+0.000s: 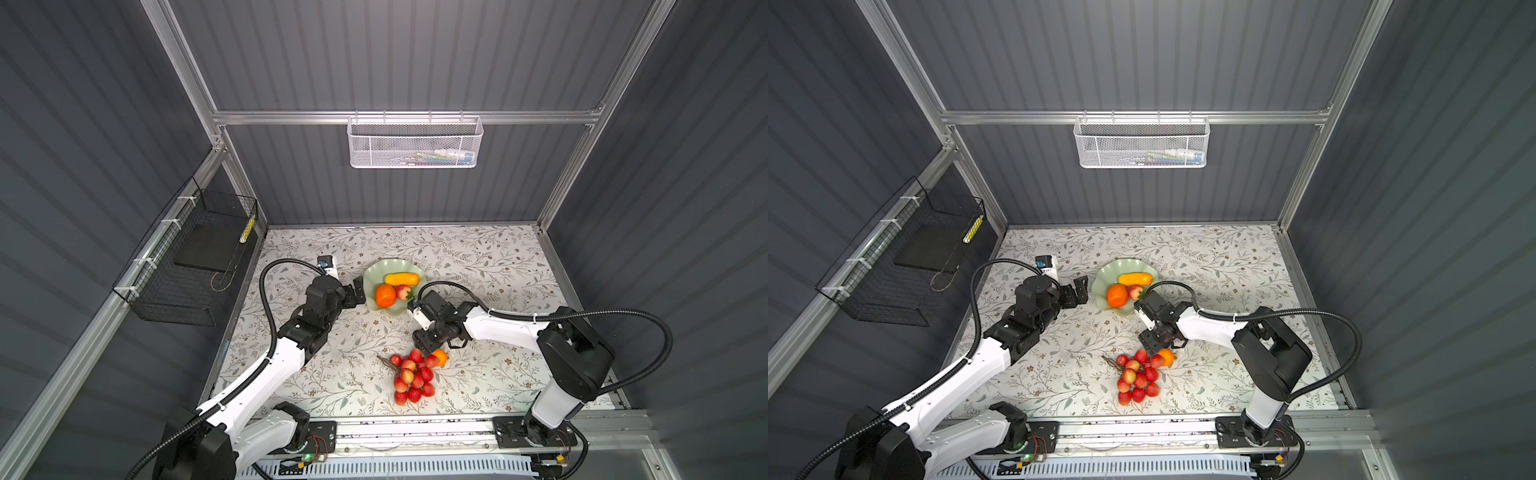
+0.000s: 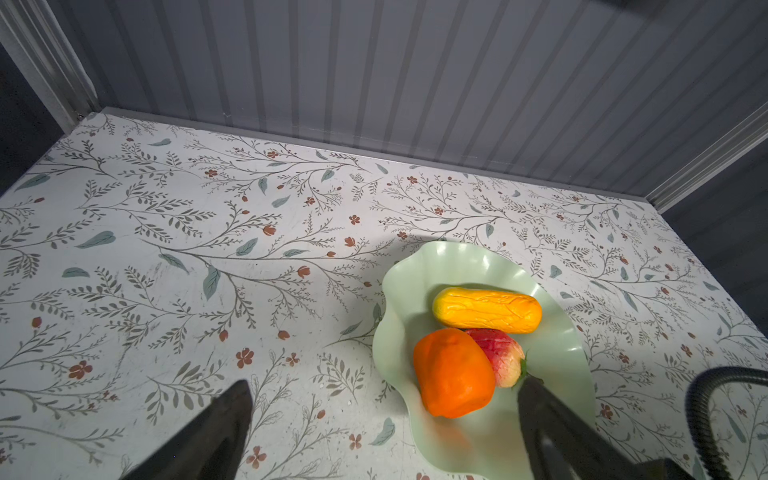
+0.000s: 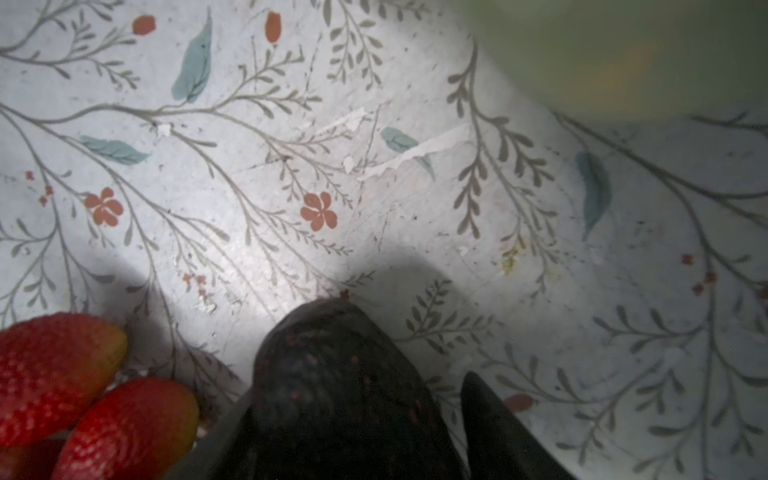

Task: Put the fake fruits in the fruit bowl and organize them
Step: 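Grasp the dark avocado with the right gripper and lift it, then lower the avocado into the bowl and open the right gripper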

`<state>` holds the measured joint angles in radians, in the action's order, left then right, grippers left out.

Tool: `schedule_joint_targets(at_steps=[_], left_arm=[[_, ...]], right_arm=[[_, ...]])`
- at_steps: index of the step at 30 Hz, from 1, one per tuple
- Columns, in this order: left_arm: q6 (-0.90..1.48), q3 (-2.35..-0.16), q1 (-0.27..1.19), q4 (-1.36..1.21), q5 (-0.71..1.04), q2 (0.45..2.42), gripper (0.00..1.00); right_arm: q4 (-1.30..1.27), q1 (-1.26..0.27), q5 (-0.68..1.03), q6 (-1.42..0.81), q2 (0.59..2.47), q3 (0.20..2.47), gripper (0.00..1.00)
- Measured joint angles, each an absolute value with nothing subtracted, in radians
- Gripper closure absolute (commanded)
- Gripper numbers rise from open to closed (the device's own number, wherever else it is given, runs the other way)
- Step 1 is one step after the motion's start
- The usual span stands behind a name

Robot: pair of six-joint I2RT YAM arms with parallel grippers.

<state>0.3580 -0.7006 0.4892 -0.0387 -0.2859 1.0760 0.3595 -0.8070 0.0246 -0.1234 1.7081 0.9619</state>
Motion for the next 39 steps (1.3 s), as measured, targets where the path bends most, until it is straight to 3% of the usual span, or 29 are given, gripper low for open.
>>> schedule_joint_targets(at_steps=[8, 22, 27, 39], left_arm=[[0.358, -0.71, 0.489, -0.039, -0.286, 1.079, 0.0], [0.355, -0.719, 0.489, -0.076, -0.269, 1.148, 0.0], [0.355, -0.718, 0.489, -0.075, -0.268, 1.145, 0.0], [0.367, -0.697, 0.489, -0.043, -0.292, 1.009, 0.0]], right_arm=[[0.358, -0.806, -0.057, -0.154, 1.701, 0.965, 0.59], [0.444, -0.705, -0.147, -0.202, 1.35, 0.981, 0.61], [0.431, -0.698, -0.121, -0.18, 1.44, 1.127, 0.61], [0.366, -0.698, -0.004, -0.122, 1.853, 1.457, 0.59]])
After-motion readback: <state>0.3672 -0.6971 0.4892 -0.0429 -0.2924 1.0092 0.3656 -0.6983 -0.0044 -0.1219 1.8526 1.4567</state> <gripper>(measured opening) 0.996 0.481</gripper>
